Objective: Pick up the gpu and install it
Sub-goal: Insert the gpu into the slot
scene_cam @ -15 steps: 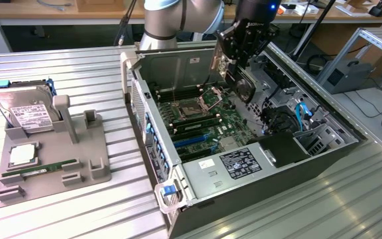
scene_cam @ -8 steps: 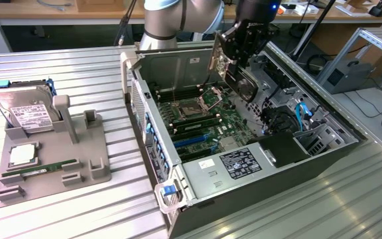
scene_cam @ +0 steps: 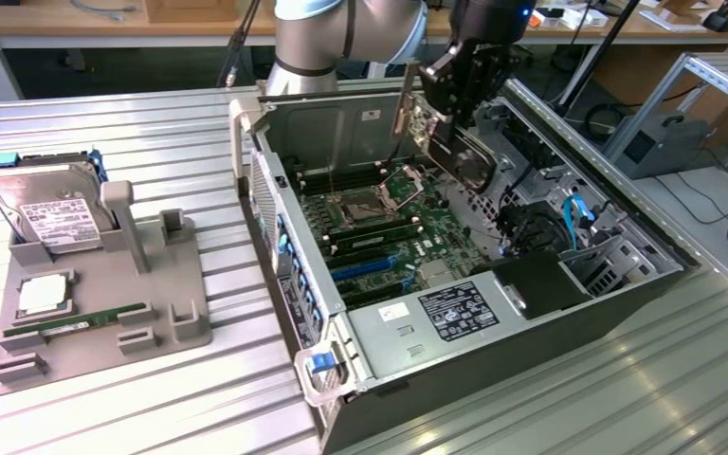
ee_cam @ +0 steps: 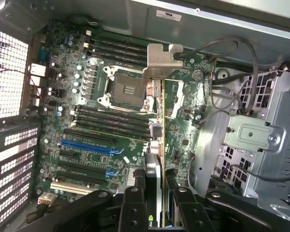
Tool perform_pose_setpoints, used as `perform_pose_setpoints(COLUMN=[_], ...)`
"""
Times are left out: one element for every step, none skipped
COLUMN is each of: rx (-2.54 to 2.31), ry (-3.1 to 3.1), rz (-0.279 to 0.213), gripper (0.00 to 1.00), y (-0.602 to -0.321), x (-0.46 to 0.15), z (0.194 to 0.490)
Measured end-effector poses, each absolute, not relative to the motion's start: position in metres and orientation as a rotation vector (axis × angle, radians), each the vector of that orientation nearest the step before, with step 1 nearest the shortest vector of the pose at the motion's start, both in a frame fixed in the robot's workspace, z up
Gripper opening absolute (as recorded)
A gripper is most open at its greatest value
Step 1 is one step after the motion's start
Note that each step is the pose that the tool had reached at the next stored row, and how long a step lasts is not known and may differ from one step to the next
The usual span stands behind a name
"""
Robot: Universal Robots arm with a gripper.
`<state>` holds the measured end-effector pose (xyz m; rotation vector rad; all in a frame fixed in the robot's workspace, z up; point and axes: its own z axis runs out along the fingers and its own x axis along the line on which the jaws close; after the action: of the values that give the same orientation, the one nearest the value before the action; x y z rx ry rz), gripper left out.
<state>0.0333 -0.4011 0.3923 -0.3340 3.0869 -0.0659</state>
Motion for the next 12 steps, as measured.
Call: perform_pose_setpoints(rx=[-0.353,-0.372,-0.381,-0.39,-0.409,-0.431,-0.45,-0.476,-0.493,-0.506,-0.519,-0.536], ry=[3.084,3.082,3.081,3.08,3.077,3.074,3.071,3.066,3.063,3.061,3.059,3.056], rz=[-0.066,-0.065,-0.065,-0.065,-0.064,-0.064,-0.064,-0.063,-0.063,-0.063,-0.062,-0.062], gripper=[0.27,0.27,0.27,0.27,0.27,0.27,0.27,0.27,0.27,0.27,0.27,0.27], y=[-0.4011,-0.4011,-0.4011,-0.4011,-0.4011,-0.4011,-0.4011,-0.4011,-0.4011,-0.4011,-0.4011,-0.4011], x=[0.0333,0.0333,0.0333,0.0333,0.0333,0.0333,0.0333,0.0333,0.0333,0.0333,0.0333,0.0333], z=[0.3923,0.3923,0.3922,0.3923,0.3923,0.3923,0.3923,0.3923,0.3923,0.3923,0.3923,0.3923])
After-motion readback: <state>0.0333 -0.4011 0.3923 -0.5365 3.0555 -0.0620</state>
